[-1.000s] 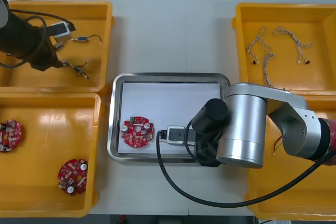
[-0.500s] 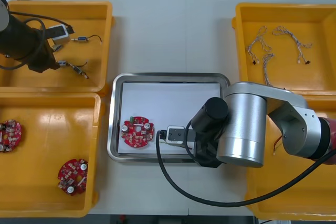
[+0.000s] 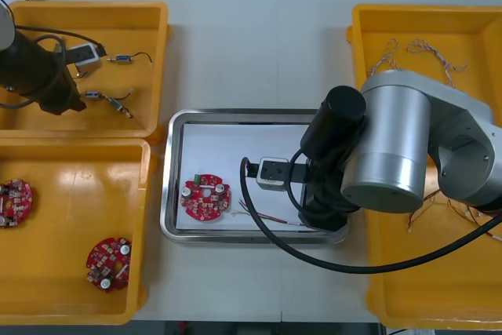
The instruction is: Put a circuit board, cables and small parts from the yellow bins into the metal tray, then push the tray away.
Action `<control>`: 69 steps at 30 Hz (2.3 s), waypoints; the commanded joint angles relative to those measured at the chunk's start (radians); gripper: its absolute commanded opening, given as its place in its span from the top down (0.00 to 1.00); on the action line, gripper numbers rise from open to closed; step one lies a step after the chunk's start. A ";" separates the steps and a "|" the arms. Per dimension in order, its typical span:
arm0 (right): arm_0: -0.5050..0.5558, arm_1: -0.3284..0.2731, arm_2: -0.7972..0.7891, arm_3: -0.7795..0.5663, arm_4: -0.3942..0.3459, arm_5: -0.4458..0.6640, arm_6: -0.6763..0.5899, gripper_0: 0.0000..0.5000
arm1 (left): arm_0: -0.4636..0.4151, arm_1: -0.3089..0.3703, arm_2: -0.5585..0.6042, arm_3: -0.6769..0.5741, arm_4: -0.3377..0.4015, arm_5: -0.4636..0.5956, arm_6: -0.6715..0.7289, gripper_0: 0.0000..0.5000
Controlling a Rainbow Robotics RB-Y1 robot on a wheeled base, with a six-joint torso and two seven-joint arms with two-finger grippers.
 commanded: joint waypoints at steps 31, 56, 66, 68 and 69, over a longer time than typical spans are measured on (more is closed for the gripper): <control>0.197 -0.200 -0.574 -0.197 -0.176 0.227 -0.629 0.00 | -0.093 -0.062 -0.075 0.031 -0.056 -0.046 -0.104 0.00; 0.421 -0.247 -0.941 -0.119 -0.196 0.231 -0.891 0.00 | -0.093 -0.091 -0.077 0.051 -0.082 -0.057 -0.104 0.86; 0.366 -0.247 -0.941 0.026 -0.173 0.226 -0.847 0.00 | -0.092 -0.091 -0.075 0.051 -0.069 -0.055 -0.104 1.00; 0.338 -0.247 -0.935 0.058 -0.173 0.226 -0.831 0.00 | -0.092 -0.089 -0.061 0.049 -0.064 -0.038 -0.104 1.00; 0.330 -0.247 -0.933 0.067 -0.173 0.226 -0.830 0.00 | -0.092 -0.089 -0.057 0.051 -0.064 -0.034 -0.104 1.00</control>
